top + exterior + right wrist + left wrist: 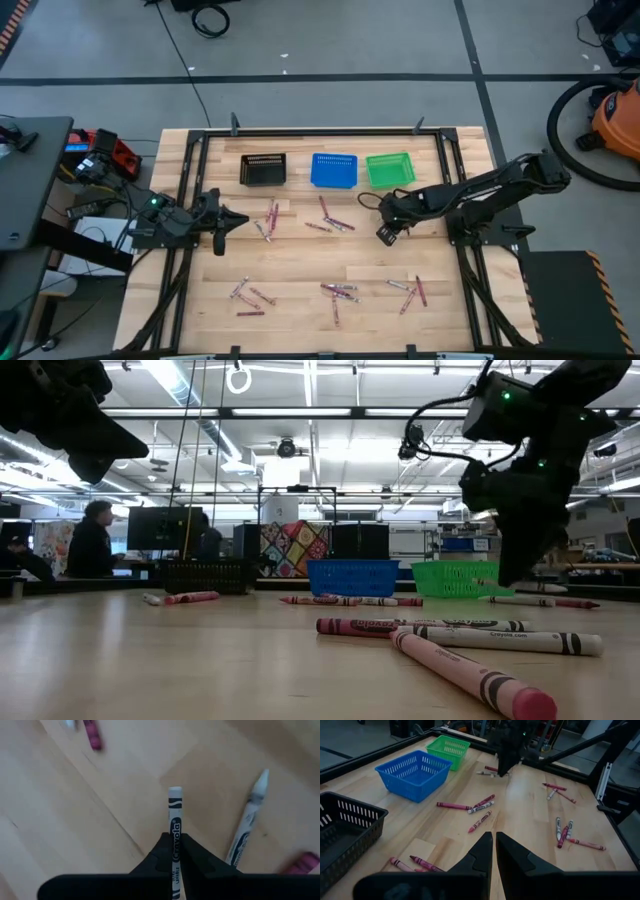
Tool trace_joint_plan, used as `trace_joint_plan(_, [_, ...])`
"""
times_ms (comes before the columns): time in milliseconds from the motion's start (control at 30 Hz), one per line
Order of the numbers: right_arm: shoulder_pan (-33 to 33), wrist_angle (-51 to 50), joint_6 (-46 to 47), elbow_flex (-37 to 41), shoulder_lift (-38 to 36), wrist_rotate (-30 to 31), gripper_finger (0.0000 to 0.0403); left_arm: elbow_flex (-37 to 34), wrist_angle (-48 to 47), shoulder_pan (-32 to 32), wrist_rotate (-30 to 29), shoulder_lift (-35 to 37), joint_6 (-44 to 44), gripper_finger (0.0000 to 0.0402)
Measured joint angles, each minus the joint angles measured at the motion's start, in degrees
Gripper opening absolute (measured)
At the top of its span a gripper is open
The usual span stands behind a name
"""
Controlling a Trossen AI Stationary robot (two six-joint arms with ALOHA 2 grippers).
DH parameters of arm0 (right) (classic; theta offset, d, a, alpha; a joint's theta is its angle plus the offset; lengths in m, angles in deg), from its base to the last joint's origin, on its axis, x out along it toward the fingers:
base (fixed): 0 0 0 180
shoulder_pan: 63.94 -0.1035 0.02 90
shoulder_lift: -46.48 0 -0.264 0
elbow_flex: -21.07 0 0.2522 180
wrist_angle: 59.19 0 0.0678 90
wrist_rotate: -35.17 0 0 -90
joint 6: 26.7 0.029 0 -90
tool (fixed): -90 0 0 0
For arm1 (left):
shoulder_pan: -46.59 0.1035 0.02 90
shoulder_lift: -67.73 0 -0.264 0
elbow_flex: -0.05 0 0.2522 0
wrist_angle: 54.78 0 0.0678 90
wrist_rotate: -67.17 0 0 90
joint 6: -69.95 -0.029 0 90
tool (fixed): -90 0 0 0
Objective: Sort crayons
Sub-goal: Put the white crayon into the green bin
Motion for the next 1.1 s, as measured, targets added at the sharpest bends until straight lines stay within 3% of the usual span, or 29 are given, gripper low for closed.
trace_joint_plan(333, [8.0,0.2,-7.2,-0.1,-9.9,1.2,0.0021,0.0,-0.1,0.0,-3.4,-4.2,-1.9,0.0034])
trace_joint_plan(533, [16.1,2.0,-14.4,-0.1,-14.3,1.3,0.0021,0.0,0.1,0.0,-8.9,-4.5,-1.5,0.0034])
trace_joint_plan(833, [29.4,6.7,-29.1,-0.2,-12.6,1.3,0.0021,0.0,2.3,0.0,-12.0,-4.4,-1.5,0.0034])
trace_joint_plan(1100, [35.8,9.8,-38.2,-0.2,-9.6,-2.1,0.0021,0.0,2.6,0.4,-11.8,-4.4,0.9,0.0034])
